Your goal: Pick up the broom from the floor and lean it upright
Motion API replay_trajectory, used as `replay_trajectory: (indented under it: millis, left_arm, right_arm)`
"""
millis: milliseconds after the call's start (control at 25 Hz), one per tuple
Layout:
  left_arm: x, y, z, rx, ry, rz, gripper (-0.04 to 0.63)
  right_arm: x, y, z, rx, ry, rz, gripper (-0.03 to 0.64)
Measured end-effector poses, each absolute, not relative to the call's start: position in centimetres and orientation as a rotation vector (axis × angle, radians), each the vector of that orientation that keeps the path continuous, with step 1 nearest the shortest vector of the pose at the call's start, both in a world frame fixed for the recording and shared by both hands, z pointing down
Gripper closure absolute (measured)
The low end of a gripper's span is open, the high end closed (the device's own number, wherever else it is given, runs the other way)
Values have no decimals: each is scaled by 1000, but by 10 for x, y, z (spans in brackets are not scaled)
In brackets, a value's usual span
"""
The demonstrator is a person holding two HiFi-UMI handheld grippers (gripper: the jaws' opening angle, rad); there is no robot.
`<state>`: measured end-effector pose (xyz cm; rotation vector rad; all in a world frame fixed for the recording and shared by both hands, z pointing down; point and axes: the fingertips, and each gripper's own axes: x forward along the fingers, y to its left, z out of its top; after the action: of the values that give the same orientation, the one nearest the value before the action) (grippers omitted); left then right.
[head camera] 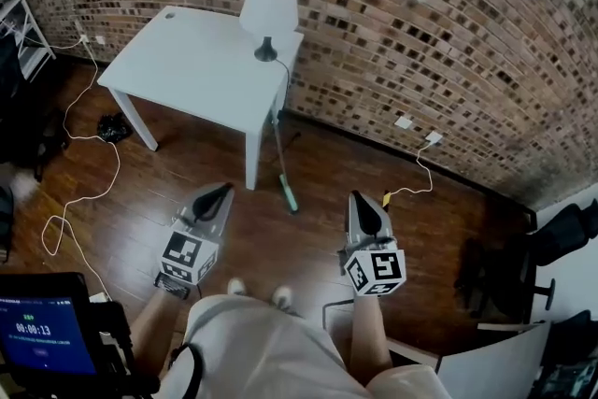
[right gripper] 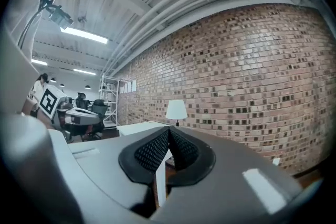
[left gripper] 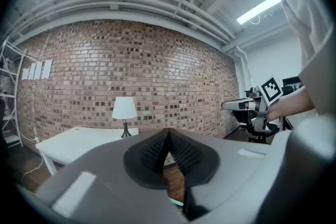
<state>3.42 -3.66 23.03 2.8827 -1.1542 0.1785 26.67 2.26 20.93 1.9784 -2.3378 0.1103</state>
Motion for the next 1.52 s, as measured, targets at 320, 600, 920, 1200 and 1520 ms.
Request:
replay_trajectory:
  millis: [320,600,920,1200,1520]
  left_arm:
    - [37,-13,217,2887,-1217,167,595]
    - [23,-9,208,2896,-1194,147,595]
    - [14,20,232,2892,-1108,158,595]
    - [4,113,240,2865,-1140,157,594]
    - [27,291,219,2922,-1179,69,595]
  right_arm:
    - [251,24,197,1915,-2440,69,603]
    - [240,32,197,1940,-2399,112,604]
    - [231,90,208,2043,-2328,177,604]
    - [240,180,230,2068,-2277,236,603]
    - [259,345,211,2140,-2324,155,606]
